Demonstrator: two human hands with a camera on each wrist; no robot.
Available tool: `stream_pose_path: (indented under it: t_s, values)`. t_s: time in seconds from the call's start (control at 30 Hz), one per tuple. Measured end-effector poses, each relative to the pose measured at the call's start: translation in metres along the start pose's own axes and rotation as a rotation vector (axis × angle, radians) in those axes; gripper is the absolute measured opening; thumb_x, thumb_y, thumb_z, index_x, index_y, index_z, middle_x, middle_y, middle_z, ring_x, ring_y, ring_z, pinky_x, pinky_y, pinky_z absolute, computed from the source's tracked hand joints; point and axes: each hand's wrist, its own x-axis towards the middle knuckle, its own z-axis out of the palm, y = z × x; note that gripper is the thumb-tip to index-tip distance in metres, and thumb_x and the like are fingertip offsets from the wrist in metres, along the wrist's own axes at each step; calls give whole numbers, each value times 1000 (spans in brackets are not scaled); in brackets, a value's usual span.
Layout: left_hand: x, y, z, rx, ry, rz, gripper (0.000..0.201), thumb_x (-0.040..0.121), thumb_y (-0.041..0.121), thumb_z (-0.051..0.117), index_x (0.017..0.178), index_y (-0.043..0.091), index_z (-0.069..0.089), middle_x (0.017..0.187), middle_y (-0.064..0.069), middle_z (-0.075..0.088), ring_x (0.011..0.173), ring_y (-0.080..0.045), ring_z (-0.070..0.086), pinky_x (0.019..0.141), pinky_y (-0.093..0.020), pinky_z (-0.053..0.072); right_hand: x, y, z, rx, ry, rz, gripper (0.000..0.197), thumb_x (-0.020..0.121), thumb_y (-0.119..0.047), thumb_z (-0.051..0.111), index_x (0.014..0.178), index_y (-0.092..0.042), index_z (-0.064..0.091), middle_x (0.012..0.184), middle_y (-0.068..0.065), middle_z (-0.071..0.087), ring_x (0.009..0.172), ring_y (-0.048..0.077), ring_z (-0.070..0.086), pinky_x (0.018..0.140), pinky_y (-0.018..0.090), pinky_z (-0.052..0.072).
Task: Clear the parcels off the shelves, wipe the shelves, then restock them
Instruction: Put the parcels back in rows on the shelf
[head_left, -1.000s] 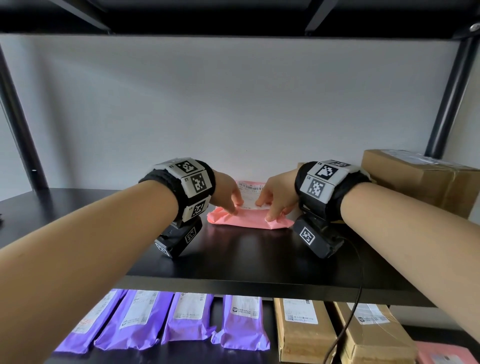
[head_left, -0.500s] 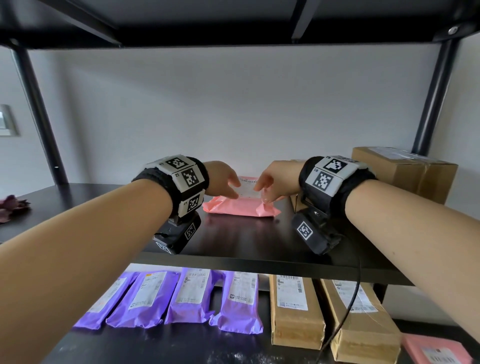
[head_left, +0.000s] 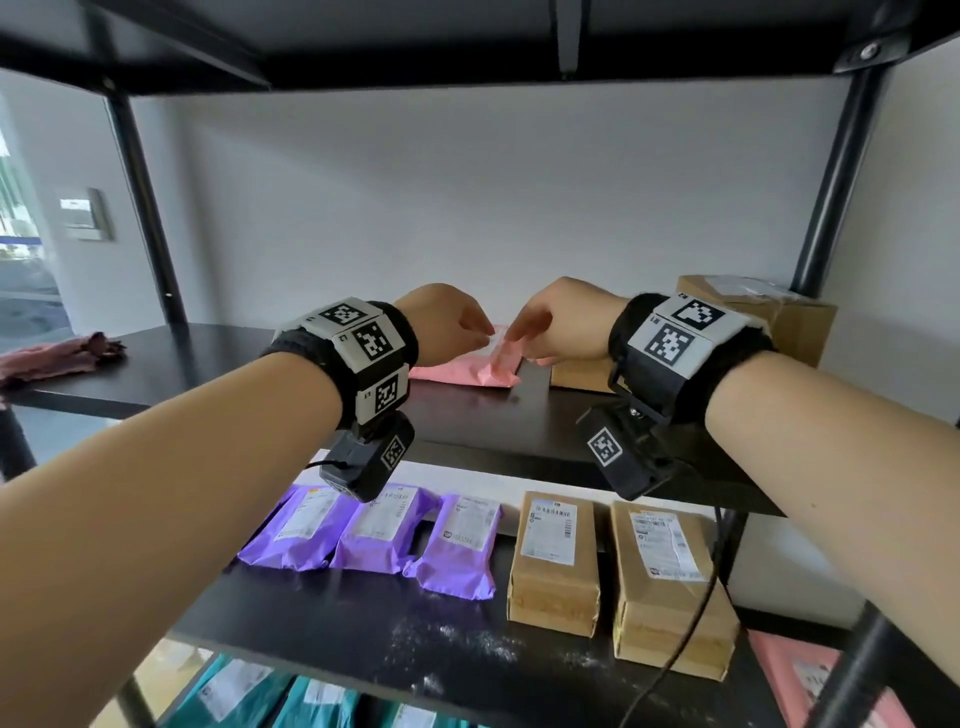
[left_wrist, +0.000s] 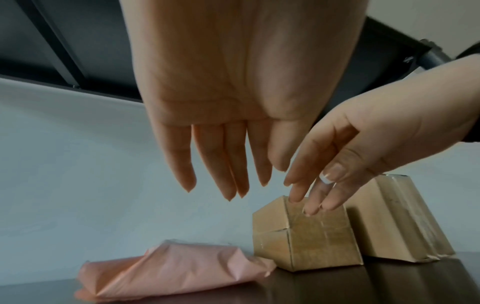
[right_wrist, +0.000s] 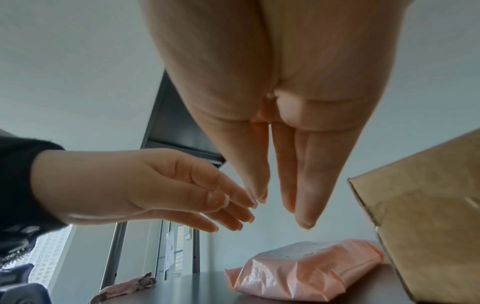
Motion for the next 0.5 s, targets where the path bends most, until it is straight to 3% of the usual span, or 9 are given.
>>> stream_pose_path:
  t_s: [0.1, 0.2, 0.27, 0.37, 0.43, 0.47, 0.5]
  values:
    - [-16, 14, -3, -4, 14, 9, 28, 94, 22, 50, 119, 19, 64, 123, 1, 62, 111, -13, 55, 87, -20, 37, -25, -4, -7, 4, 21, 15, 28, 85, -6, 60, 111, -15, 67, 99, 2, 65, 79, 14, 65, 66, 17, 50]
    - [-37, 26, 0, -23, 17, 33, 27, 94, 21, 50, 116, 19, 65, 122, 1, 62, 113, -15, 54, 91, -22, 38, -55, -9, -7, 26, 39, 46, 27, 87, -3, 58, 111, -14, 67, 107, 6, 66, 94, 21, 67, 84, 29, 54]
    - [-51, 31, 5, -22, 13, 46, 27, 94, 24, 50, 115, 20, 66, 119, 2, 63, 110, -16, 55, 87, -20, 37, -77, -12, -3, 40, 54, 75, 27, 87, 0, 56, 109, -13, 68, 108, 5, 66, 99, 21, 65, 90, 32, 53]
    - [-74, 37, 17, -14, -37, 48, 25, 93, 33, 52, 112, 26, 67, 113, 6, 63, 101, -14, 56, 87, -20, 36, -111, -13, 6, 112, 14, 137, 27, 88, 1, 54, 113, -7, 65, 112, 12, 66, 103, 23, 65, 92, 37, 53]
    - [-90, 41, 30, 1, -56, 58, 24, 90, 39, 52, 110, 36, 64, 106, 12, 63, 100, -16, 58, 100, -32, 39, -136, -10, 13, 140, 0, 183, 29, 90, 1, 53, 115, -6, 64, 111, 13, 67, 102, 23, 66, 91, 34, 53]
    - [-98, 46, 37, -13, -75, 79, 20, 89, 37, 52, 106, 37, 63, 101, 13, 62, 98, -16, 58, 101, -36, 41, -150, -7, 16, 149, 2, 210, 29, 90, 1, 53, 116, -7, 64, 111, 12, 67, 101, 22, 66, 89, 31, 54]
    - [-108, 53, 44, -34, -114, 111, 18, 91, 30, 50, 103, 34, 64, 99, 11, 60, 96, -15, 57, 98, -33, 43, -164, -4, 20, 158, 1, 237, 29, 90, 1, 53, 117, -7, 64, 111, 11, 66, 101, 21, 66, 87, 29, 54]
